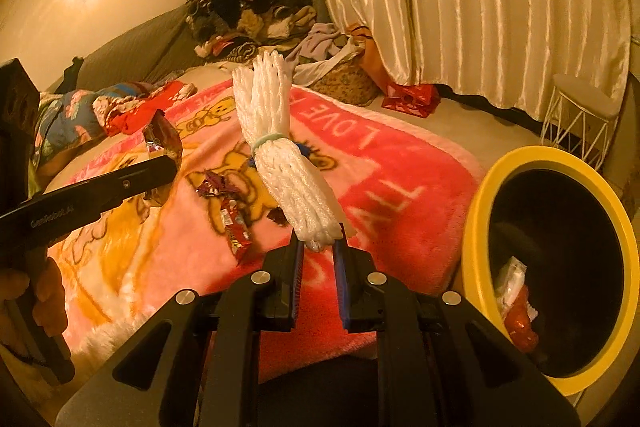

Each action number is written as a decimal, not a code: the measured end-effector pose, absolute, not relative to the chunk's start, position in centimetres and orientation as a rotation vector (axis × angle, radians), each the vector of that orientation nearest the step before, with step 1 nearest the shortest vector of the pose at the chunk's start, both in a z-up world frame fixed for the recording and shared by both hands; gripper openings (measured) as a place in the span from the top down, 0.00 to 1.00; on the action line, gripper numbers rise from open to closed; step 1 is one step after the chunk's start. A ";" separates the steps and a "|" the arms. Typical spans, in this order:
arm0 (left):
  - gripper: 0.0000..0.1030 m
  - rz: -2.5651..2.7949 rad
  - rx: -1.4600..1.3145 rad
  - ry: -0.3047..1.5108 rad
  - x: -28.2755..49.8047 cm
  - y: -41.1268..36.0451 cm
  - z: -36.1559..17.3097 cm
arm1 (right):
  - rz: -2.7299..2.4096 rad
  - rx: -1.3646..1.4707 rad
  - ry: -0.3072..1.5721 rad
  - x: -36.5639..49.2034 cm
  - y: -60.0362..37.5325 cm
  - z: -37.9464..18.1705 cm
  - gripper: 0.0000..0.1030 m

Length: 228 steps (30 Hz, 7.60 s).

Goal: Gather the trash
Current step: 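Carry the red-gold wrapper and white foam net over the bin with both tools, then open both grippers to drop the wrapper and foam net into the bin, then move both tools back to the remaining trash on the blanket, then grasp the red candy bar with the left gripper while the right grasps a silver wrapper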

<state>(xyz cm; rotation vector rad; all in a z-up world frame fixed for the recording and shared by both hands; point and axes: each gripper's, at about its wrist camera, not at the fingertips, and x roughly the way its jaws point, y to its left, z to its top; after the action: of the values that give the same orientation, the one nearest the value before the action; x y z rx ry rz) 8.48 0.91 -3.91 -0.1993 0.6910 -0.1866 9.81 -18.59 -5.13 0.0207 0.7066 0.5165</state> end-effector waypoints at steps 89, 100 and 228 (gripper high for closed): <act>0.86 -0.621 -0.005 0.744 16.4 -21.8 -4.6 | -0.034 0.311 0.706 9.7 -40.1 -8.4 0.86; 0.31 -0.625 -0.069 0.796 19.6 -23.0 -6.0 | -0.063 0.346 0.731 10.0 -41.3 -9.5 0.55; 0.91 -0.225 -0.531 0.896 12.9 6.2 -12.2 | 0.507 0.122 0.837 17.7 -14.2 -8.7 0.85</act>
<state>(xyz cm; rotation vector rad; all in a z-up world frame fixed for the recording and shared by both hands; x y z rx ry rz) 12.90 6.18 -12.24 -0.5306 0.8961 -0.2250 17.72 -14.16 -8.71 0.1216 0.8368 0.5074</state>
